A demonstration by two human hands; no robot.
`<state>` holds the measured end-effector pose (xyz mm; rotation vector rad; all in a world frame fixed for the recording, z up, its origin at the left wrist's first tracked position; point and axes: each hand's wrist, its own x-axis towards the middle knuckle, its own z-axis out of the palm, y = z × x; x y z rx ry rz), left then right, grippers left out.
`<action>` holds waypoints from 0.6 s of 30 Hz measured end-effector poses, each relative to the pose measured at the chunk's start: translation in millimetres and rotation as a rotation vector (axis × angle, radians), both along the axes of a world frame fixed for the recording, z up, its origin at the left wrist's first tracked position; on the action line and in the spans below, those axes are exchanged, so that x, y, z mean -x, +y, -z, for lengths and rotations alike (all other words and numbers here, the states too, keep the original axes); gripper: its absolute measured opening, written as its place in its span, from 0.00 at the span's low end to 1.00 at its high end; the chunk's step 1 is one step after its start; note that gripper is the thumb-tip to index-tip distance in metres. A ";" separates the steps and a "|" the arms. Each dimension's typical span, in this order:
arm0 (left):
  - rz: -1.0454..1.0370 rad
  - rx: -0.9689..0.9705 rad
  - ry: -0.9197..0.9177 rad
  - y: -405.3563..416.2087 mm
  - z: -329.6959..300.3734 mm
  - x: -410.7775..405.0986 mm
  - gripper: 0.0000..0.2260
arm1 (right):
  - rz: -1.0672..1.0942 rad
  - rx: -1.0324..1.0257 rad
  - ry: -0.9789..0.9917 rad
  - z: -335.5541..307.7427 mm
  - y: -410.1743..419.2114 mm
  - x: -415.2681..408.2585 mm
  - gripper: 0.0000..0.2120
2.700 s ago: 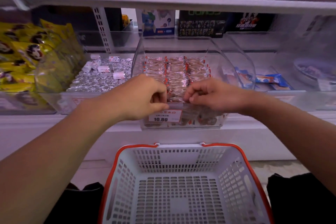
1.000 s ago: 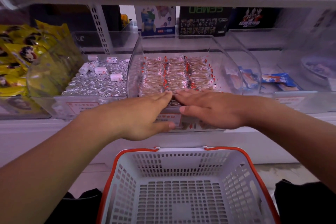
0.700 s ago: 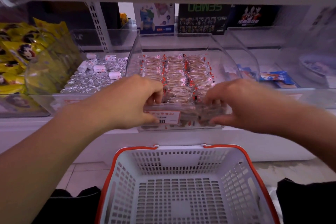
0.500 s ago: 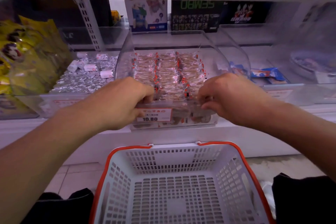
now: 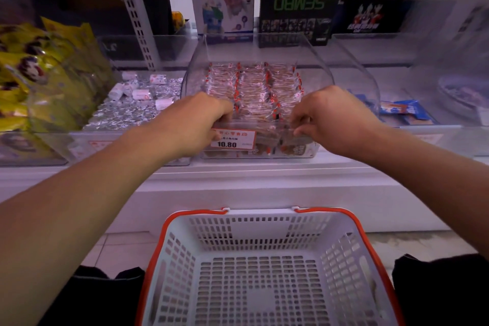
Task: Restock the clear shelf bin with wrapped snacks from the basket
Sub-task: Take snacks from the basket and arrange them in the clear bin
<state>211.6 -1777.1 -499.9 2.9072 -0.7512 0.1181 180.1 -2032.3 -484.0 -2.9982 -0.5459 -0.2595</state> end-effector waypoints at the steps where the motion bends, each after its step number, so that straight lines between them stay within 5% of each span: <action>1: 0.008 0.003 -0.008 0.2 0.8 1.2 0.14 | 0.002 -0.001 -0.006 0.0 -0.5 0.6 0.05; 10: 0.049 -0.028 -0.008 -4.8 5.9 17.7 0.18 | 0.009 0.045 0.049 -1.0 -1.5 10.2 0.04; 14: 0.043 -0.101 -0.095 -7.8 4.3 26.4 0.12 | 0.020 0.011 0.015 7.4 -3.5 18.5 0.05; 18: 0.063 -0.142 -0.157 -1.7 19.0 44.4 0.30 | -0.083 0.060 -0.022 30.9 -6.7 40.8 0.31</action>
